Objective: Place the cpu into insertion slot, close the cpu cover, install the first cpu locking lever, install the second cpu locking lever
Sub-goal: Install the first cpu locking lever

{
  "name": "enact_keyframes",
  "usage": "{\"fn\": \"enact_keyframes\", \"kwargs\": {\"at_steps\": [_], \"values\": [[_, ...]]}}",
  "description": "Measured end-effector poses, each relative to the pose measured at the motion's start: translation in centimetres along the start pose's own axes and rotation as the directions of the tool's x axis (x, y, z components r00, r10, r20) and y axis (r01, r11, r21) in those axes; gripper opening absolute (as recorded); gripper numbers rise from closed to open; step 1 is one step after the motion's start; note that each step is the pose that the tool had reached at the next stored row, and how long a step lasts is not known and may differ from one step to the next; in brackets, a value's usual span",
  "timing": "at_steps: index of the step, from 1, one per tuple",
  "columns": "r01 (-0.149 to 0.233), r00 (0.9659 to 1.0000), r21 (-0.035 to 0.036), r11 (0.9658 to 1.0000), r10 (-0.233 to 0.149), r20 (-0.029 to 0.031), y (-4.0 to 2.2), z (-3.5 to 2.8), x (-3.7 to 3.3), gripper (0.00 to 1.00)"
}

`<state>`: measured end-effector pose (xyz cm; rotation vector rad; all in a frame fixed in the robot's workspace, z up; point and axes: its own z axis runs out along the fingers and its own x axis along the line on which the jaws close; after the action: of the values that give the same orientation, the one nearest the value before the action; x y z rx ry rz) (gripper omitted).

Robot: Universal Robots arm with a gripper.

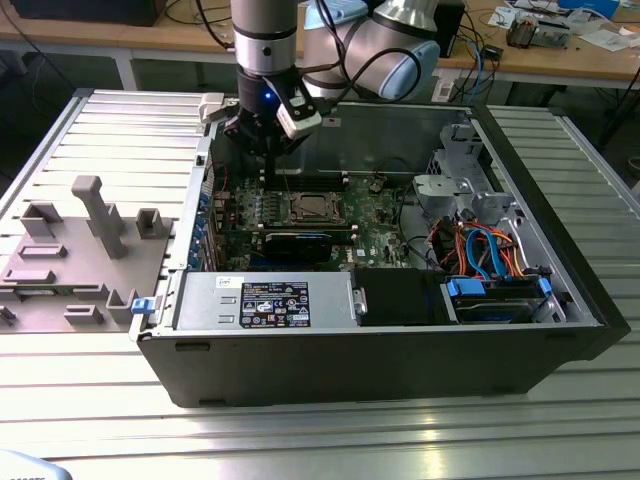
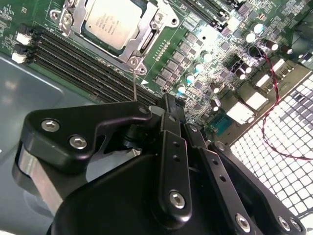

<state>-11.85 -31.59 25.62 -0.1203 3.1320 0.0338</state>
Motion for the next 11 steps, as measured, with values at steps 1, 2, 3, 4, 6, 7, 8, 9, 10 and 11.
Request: {"fn": "enact_keyframes", "kwargs": {"at_steps": [1, 2, 3, 4, 6, 7, 8, 9, 10, 11], "values": [[0.000, 1.0000, 0.0000, 1.0000, 0.000, 0.0000, 0.10, 0.00, -0.01, 0.11], [0.000, 1.0000, 0.0000, 1.0000, 0.000, 0.0000, 0.21, 0.01, -0.02, 0.11], [0.000, 1.0000, -0.0001, 1.0000, 0.000, 0.0001, 0.32, 0.02, -0.04, 0.11], [0.000, 1.0000, -0.0001, 1.0000, 0.000, 0.0001, 0.46, 0.02, -0.08, 0.11], [0.000, 1.0000, 0.0000, 1.0000, 0.000, 0.0000, 0.58, 0.03, -0.24, 0.11], [0.000, 1.0000, 0.0000, 1.0000, 0.000, -0.0001, 0.61, 0.03, -0.36, 0.11], [0.000, 1.0000, -0.0001, 1.0000, 0.000, 0.0000, 0.63, 0.04, -0.48, 0.11], [0.000, 1.0000, 0.0000, 1.0000, 0.000, 0.0000, 0.63, 0.04, -0.64, 0.11], [0.000, 1.0000, -0.0001, 1.0000, 0.000, 0.0001, 0.62, 0.05, -0.78, 0.11], [0.000, 1.0000, 0.0000, 1.0000, 0.000, 0.0000, 0.59, 0.04, -1.16, 0.11]]}}
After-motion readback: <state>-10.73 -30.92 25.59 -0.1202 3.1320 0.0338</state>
